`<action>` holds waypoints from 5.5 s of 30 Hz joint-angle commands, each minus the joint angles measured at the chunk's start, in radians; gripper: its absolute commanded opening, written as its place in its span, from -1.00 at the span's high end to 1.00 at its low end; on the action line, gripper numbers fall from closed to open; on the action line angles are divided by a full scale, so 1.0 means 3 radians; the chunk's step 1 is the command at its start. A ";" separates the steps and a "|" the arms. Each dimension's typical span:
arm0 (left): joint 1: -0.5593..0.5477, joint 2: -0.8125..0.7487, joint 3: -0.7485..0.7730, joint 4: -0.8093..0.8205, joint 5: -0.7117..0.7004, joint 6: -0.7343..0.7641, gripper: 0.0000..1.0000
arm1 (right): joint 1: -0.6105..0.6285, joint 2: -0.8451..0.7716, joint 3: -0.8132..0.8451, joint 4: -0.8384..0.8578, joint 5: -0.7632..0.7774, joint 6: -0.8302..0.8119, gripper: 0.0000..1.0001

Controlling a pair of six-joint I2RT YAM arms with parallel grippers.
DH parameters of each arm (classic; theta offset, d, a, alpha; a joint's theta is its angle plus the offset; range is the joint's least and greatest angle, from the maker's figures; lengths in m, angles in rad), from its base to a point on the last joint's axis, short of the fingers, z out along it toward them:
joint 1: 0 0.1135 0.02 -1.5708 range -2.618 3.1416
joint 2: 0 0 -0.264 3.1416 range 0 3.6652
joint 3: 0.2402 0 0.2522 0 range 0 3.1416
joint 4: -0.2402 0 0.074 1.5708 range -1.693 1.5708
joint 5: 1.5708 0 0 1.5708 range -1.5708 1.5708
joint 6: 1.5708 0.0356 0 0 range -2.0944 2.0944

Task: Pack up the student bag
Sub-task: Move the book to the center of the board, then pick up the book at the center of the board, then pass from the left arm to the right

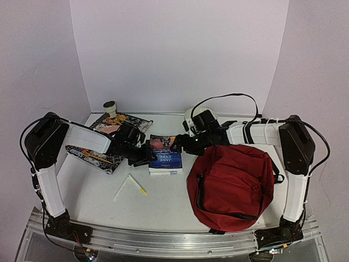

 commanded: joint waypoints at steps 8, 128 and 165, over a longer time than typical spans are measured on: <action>0.0030 -0.0076 -0.0105 0.0572 0.0520 -0.0363 0.15 | 0.0191 0.0063 0.0013 -0.0093 0.0249 -0.0328 -0.71; 0.0052 -0.0867 0.0029 0.1733 0.0395 -0.1880 1.00 | -0.0084 -0.0465 -0.1757 0.2679 -0.0370 0.0754 -0.78; 0.0056 -0.0946 -0.0022 0.1729 0.0426 -0.1916 1.00 | 0.0688 -0.0039 -0.0447 0.1366 0.1410 -0.2212 0.20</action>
